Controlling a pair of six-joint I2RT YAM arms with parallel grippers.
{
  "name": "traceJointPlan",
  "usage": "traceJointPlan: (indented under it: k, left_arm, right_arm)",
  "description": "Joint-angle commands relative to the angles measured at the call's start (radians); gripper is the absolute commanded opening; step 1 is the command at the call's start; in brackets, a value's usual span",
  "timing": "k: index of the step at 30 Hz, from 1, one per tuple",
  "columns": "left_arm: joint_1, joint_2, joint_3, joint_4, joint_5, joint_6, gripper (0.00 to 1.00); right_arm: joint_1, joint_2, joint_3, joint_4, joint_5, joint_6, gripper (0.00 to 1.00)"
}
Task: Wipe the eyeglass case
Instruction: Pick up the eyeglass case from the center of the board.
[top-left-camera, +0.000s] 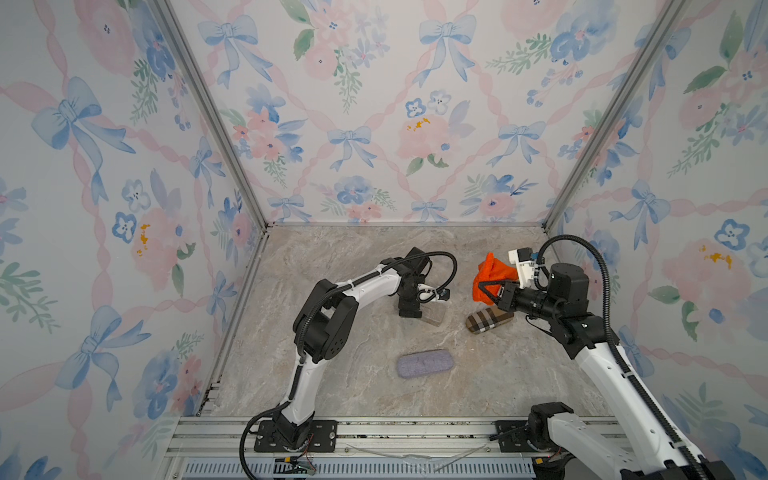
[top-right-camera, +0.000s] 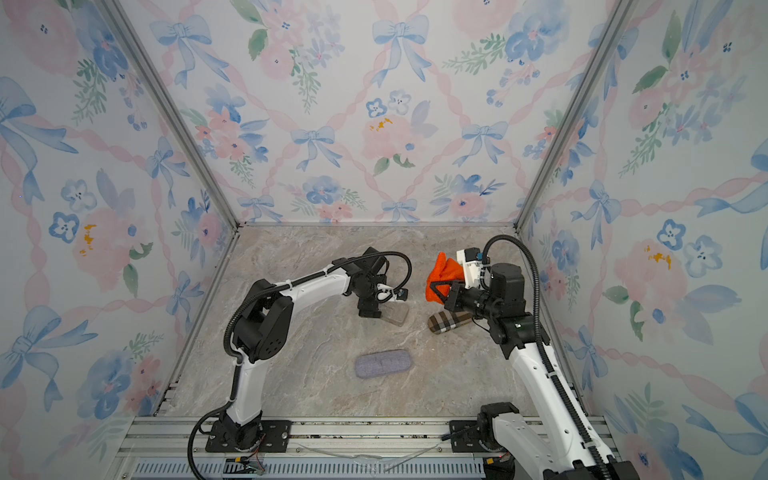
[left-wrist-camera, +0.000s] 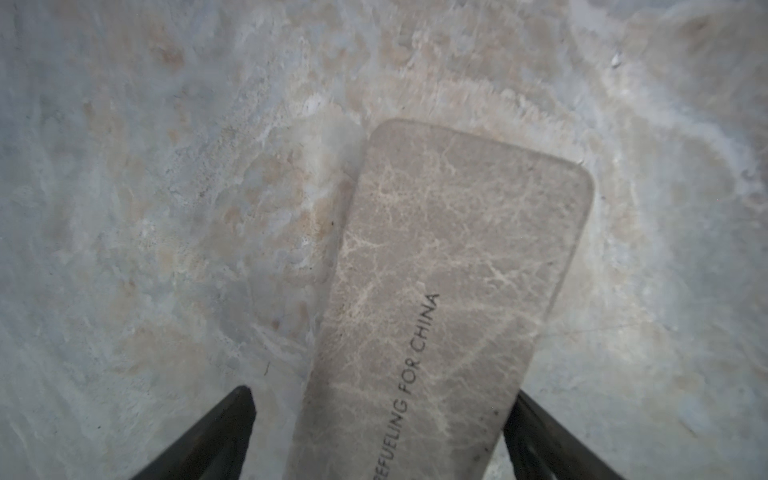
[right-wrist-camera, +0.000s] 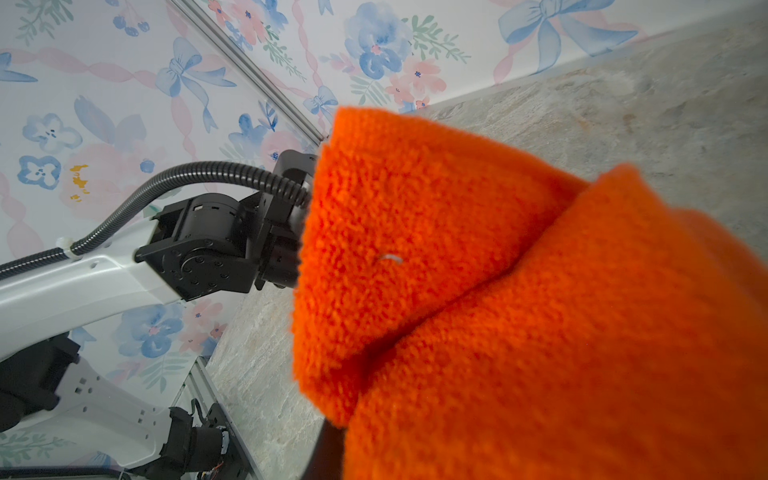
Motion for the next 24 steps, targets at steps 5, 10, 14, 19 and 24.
traceJointPlan:
  k: [5,10,14,19,24]
  left_arm:
    - [0.031,0.04,0.009,-0.071,0.081,0.001,0.93]
    - [0.051,0.038,-0.004,-0.071,0.109,-0.017,0.91]
    - [0.07,0.027,-0.029,-0.071,0.145,-0.039,0.89]
    - [0.073,-0.007,-0.079,-0.071,0.162,-0.073,0.85]
    - [0.063,-0.041,-0.14,-0.065,0.172,-0.129,0.79]
  right_arm:
    - [-0.022,0.01,-0.014,0.028,-0.016,0.008,0.0]
    - [-0.023,0.025,-0.017,0.04,-0.016,0.021,0.0]
    - [-0.022,0.023,-0.02,0.038,-0.014,0.023,0.0]
    - [-0.023,0.022,-0.019,0.032,-0.009,0.026,0.0]
    - [-0.024,0.023,-0.025,0.038,0.007,0.05,0.0]
